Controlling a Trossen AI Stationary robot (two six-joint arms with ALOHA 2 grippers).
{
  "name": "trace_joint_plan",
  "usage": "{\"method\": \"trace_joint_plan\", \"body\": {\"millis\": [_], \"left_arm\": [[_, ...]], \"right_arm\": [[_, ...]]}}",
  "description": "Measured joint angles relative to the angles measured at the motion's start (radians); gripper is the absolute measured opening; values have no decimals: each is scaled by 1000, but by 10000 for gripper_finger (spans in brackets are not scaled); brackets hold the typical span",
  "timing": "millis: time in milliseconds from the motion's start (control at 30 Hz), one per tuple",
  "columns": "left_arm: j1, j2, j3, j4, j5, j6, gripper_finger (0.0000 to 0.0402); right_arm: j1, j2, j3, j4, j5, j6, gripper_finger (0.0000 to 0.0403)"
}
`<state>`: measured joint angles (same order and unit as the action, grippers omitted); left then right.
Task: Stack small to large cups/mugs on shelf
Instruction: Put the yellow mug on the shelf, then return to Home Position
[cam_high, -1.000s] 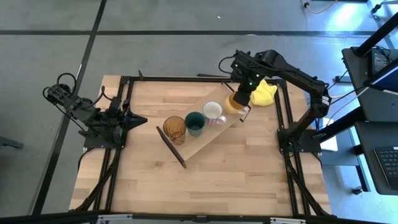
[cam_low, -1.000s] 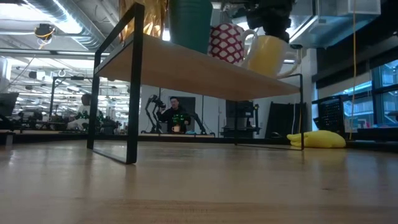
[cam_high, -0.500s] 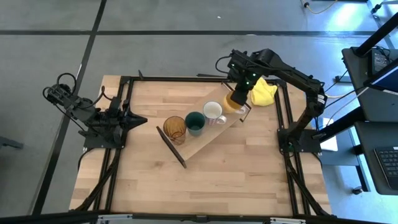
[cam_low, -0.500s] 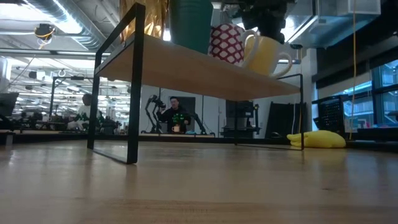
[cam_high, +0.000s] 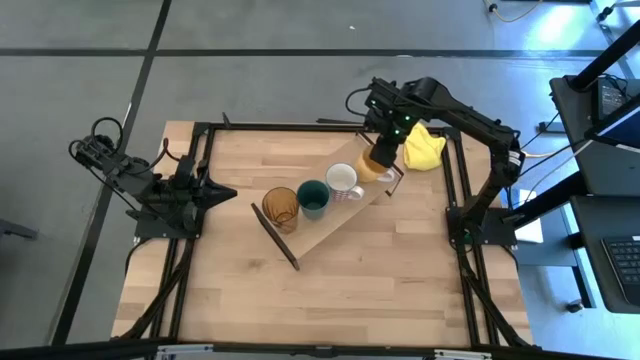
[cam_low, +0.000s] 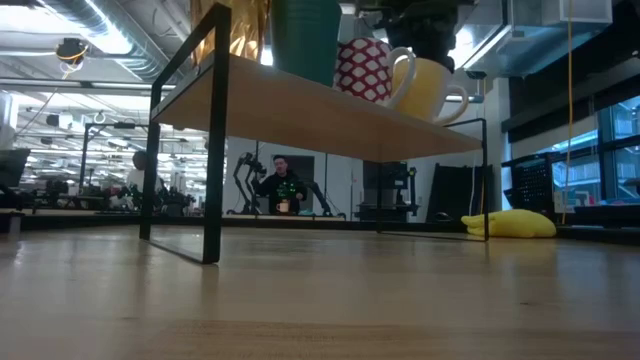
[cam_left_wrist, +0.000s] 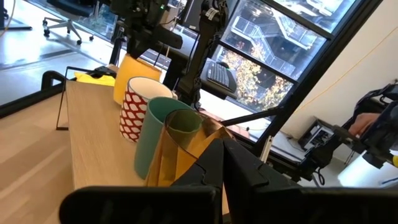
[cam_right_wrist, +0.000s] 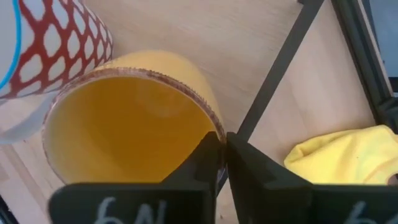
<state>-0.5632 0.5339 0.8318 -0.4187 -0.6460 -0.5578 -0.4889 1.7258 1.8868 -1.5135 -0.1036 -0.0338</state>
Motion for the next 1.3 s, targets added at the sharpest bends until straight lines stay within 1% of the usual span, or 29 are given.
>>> {"method": "trace_joint_plan", "body": {"millis": [133,267,567,1000,1167,1300], "left_arm": [[0,0,0,0,0,1,0],[0,0,0,0,0,1,0],[0,0,0,0,0,1,0],[0,0,0,0,0,-6,0],[0,0,0,0,0,-7,0],[0,0,0,0,0,-3,0]], "right_arm": [[2,6,-4,10,-5,-1,61],[2,4,-4,23,-6,-1,78],[2,4,-3,33,-3,-17,82],[2,2,0,91,-3,-31,83],[2,1,77,94,35,-54,83],[2,1,208,88,106,-54,83]]}}
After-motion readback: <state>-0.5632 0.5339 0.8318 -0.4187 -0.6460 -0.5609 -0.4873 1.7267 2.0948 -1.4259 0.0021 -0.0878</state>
